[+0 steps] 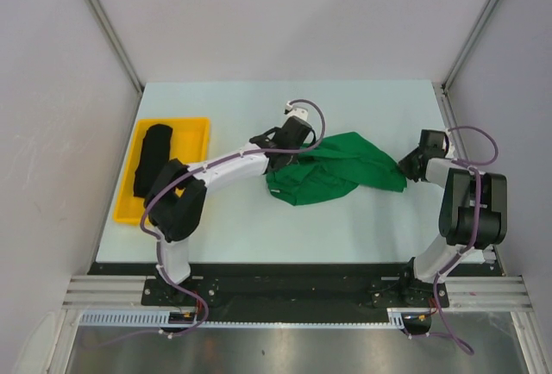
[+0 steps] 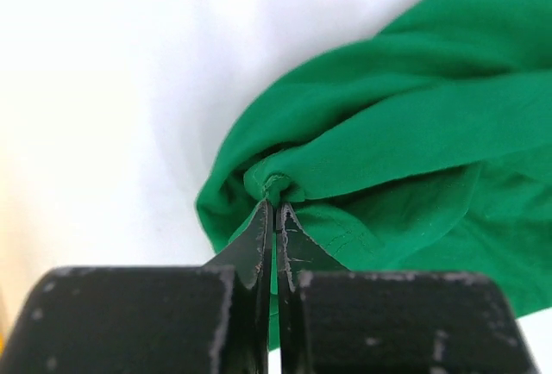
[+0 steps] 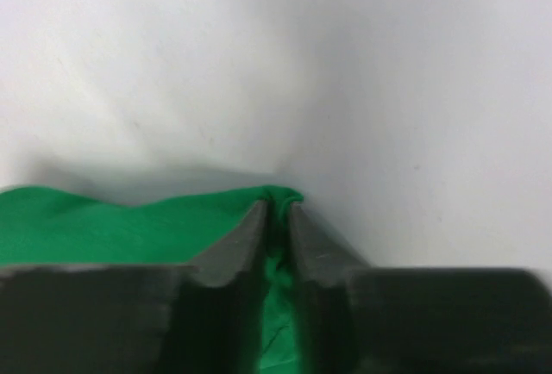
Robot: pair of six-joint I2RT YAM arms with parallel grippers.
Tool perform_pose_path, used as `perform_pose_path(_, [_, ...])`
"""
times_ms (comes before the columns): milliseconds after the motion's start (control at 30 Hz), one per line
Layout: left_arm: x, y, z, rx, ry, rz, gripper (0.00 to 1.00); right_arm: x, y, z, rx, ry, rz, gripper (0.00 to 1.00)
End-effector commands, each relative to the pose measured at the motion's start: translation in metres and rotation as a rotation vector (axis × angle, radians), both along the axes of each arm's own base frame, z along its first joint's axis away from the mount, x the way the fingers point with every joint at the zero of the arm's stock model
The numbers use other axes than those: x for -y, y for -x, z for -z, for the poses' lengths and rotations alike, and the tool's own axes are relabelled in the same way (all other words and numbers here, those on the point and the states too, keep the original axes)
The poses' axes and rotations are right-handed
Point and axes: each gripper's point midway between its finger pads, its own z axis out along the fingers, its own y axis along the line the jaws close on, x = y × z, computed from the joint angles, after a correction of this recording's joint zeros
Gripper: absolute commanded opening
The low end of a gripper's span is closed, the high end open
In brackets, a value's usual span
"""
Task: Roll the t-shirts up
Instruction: Flatten out the T-shirt at the center of the board.
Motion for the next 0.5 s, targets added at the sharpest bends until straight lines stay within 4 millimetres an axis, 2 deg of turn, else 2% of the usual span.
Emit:
perform_pose_path(0, [-0.008,-0.015,-0.086,0.166,0.050,-0.024,0.00,0.005,-0.025,-0.020,0.070,-0.007,0.011,0.08])
perform_pose_path(67, [-0.021,-0.022,-0.104,0.209,0.024,-0.051,0.00,0.007,-0.037,-0.046,0.123,0.007,0.005,0.00])
perform_pose_path(133, [-0.030,-0.030,-0.132,0.255,0.040,-0.062,0.00,0.009,-0.041,-0.070,0.159,0.024,0.002,0.00])
perform_pose_path(167, [-0.040,-0.037,-0.141,0.268,0.047,-0.082,0.00,0.012,-0.050,-0.090,0.201,0.033,0.007,0.00])
perform_pose_path(200, [-0.045,-0.040,-0.154,0.289,0.053,-0.084,0.00,0.013,-0.050,-0.102,0.216,0.037,0.008,0.00])
perform_pose_path(233, [-0.049,-0.046,-0.173,0.320,0.075,-0.093,0.00,0.014,-0.054,-0.118,0.249,0.043,0.010,0.00])
perform_pose_path(267, [-0.056,-0.051,-0.185,0.340,0.084,-0.105,0.00,0.016,-0.057,-0.147,0.302,0.054,0.018,0.00])
perform_pose_path(333, [-0.062,-0.052,-0.225,0.414,0.099,-0.101,0.00,0.018,-0.058,-0.181,0.373,0.074,0.029,0.00])
perform_pose_path(367, [-0.065,-0.051,-0.239,0.444,0.103,-0.097,0.00,0.017,-0.053,-0.206,0.423,0.081,0.028,0.00])
perform_pose_path(433, [-0.071,-0.042,-0.273,0.512,0.131,-0.078,0.00,0.017,-0.050,-0.241,0.495,0.097,0.031,0.00])
perform_pose_path(467, [-0.072,-0.039,-0.282,0.529,0.141,-0.070,0.00,0.016,-0.045,-0.257,0.529,0.103,0.031,0.00])
